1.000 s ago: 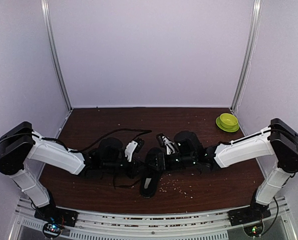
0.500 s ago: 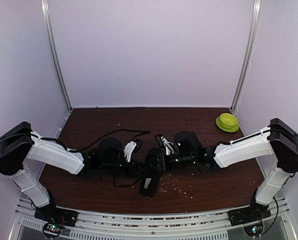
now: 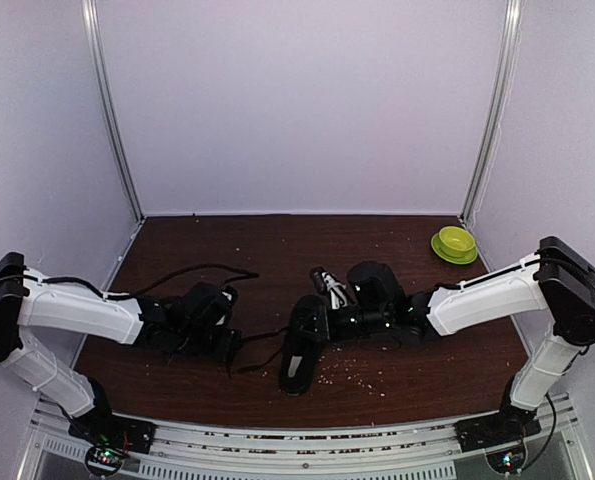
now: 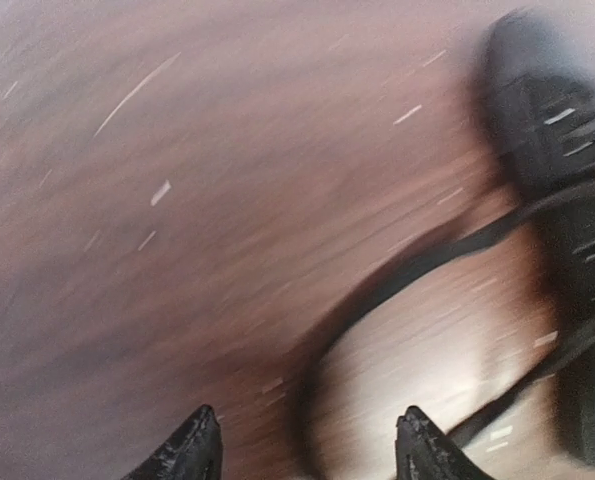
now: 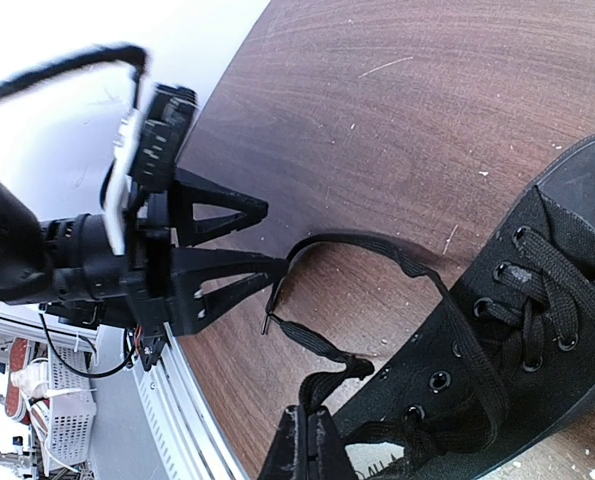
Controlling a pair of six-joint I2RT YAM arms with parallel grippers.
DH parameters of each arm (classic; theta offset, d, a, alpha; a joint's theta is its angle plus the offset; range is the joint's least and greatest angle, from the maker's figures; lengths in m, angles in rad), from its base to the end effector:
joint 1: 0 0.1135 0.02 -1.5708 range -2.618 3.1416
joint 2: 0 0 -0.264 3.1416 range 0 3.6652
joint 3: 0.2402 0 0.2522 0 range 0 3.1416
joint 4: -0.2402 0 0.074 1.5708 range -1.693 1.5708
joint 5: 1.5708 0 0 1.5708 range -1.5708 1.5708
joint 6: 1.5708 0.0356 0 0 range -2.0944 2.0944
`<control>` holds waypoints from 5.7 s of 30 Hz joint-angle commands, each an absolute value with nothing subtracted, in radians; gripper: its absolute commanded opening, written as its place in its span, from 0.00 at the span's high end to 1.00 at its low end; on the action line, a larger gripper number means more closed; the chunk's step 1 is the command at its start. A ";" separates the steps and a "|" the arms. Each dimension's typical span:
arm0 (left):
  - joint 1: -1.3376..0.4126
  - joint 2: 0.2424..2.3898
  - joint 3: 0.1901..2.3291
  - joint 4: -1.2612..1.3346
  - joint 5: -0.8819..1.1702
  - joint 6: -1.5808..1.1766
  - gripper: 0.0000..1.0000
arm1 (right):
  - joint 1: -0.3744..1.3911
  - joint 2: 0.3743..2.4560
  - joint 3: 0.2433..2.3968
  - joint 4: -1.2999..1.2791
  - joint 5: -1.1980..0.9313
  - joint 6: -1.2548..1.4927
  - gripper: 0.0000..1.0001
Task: Tie the shoes
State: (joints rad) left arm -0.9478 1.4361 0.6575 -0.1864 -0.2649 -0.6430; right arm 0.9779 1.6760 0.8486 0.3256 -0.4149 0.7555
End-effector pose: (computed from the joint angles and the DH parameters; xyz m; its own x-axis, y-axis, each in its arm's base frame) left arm 0.1609 -0.2080 0.1567 -0.8017 0.1241 -0.5848 0.2701 0.9479 -0.1692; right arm 0.1843 0.2992 0.1850 -0.8514 -0.1407 -0.5052 -0.5119 0.4324 0.7423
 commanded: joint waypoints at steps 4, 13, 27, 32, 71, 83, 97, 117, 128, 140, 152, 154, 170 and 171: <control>-0.946 1.495 0.697 -0.376 -0.350 -0.719 0.47 | 0.986 1.673 0.863 0.344 -0.405 0.750 1.00; -0.947 1.543 0.725 -0.316 -0.306 -0.695 0.53 | 0.986 1.672 0.860 0.341 -0.401 0.753 1.00; -0.946 1.459 0.752 -0.284 -0.293 -0.714 1.00 | 0.988 1.678 0.864 0.336 -0.384 0.758 1.00; -0.946 1.375 0.803 -0.312 -0.247 -0.727 1.00 | 0.989 1.674 0.873 0.326 -0.378 0.756 1.00; -1.002 1.267 0.754 0.015 0.087 -0.589 0.61 | 0.970 1.677 0.983 0.228 -0.403 0.691 1.00; -1.000 1.446 0.711 0.316 0.126 -0.383 0.48 | 0.970 1.651 0.950 0.236 -0.384 0.712 1.00; -1.015 1.555 0.757 0.325 0.027 -0.371 0.46 | 0.970 1.652 0.958 0.225 -0.378 0.721 1.00; -1.052 1.629 0.807 0.350 -0.075 -0.428 0.88 | 0.970 1.636 0.939 0.221 -0.343 0.738 1.00; -1.053 1.622 0.781 0.360 -0.105 -0.482 1.00 | 0.982 1.439 0.774 0.180 -0.219 0.710 0.45; -1.052 1.634 0.789 0.342 -0.105 -0.501 1.00 | 1.155 1.560 0.814 0.108 -0.118 0.717 0.67; -1.053 1.633 0.793 0.320 -0.099 -0.487 1.00 | 1.170 1.672 0.885 0.084 -0.165 0.687 0.70; -1.052 1.636 0.797 0.319 -0.099 -0.486 1.00 | 1.173 1.680 0.894 0.073 -0.161 0.684 0.69; -1.052 1.626 0.774 0.344 -0.087 -0.473 1.00 | 1.147 1.608 0.846 0.061 -0.037 0.718 1.00; -1.053 1.627 0.770 0.350 -0.084 -0.471 1.00 | 1.137 1.601 0.844 0.054 -0.037 0.713 1.00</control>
State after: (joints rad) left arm -1.0538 1.6299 0.7872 0.2920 -0.0921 -0.4881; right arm 1.1645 1.6695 0.8738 0.0620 -0.0990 0.7113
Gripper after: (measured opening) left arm 0.015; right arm 0.008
